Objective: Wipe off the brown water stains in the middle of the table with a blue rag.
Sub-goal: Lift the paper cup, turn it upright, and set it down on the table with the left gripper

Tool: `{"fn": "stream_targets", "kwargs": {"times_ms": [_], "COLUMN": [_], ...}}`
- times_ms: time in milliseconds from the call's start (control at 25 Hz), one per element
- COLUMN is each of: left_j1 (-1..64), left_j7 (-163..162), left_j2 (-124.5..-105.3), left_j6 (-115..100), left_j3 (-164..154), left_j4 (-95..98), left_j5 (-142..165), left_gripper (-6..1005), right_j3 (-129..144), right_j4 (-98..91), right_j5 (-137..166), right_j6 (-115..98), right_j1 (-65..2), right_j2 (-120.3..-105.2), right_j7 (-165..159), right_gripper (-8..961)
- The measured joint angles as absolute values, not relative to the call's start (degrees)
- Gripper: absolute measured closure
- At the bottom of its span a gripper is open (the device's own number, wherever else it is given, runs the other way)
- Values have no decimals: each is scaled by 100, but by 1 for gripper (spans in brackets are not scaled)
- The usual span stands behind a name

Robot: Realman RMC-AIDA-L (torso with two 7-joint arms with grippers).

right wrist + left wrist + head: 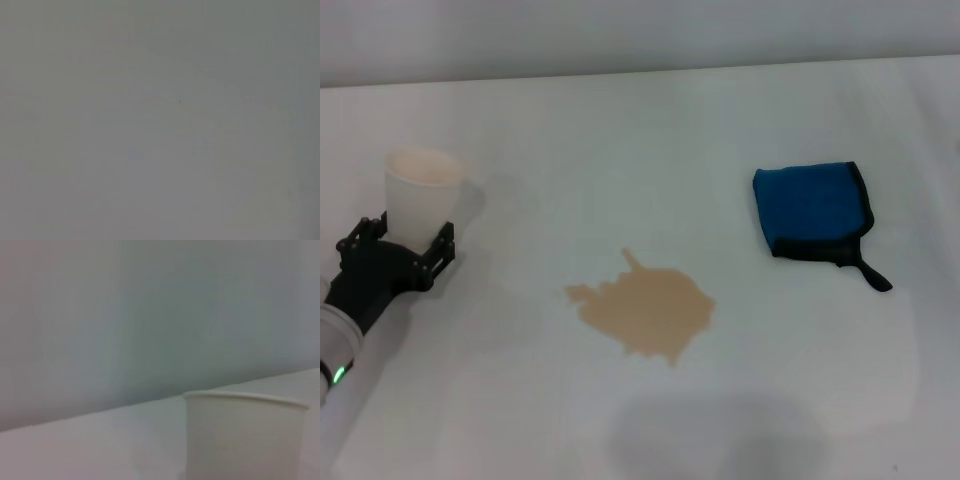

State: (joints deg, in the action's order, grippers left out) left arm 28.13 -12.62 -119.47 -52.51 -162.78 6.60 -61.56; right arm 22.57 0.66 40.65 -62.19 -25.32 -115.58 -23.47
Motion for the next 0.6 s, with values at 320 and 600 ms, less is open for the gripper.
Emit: {"fn": "stream_targets", "kwargs": {"times_ms": [320, 600], "left_j1": [2547, 2484], "left_j7": [-1334, -1321], "left_j2": [-11956, -11953], "left_j6": [-5246, -5242], "left_j3": [-16276, -16212], "left_j4": [843, 894], "left_j5": [-6183, -6190], "left_gripper": [274, 274], "right_j3": [2259, 2268], "right_j4": [61, 52], "right_j5": [4062, 4061], "right_j6": [-6221, -6223], "right_j1": [-2532, -2529], "right_j2": [-11558, -11558], "right_j7": [-2346, -2346], "right_gripper": [94, 95]}}
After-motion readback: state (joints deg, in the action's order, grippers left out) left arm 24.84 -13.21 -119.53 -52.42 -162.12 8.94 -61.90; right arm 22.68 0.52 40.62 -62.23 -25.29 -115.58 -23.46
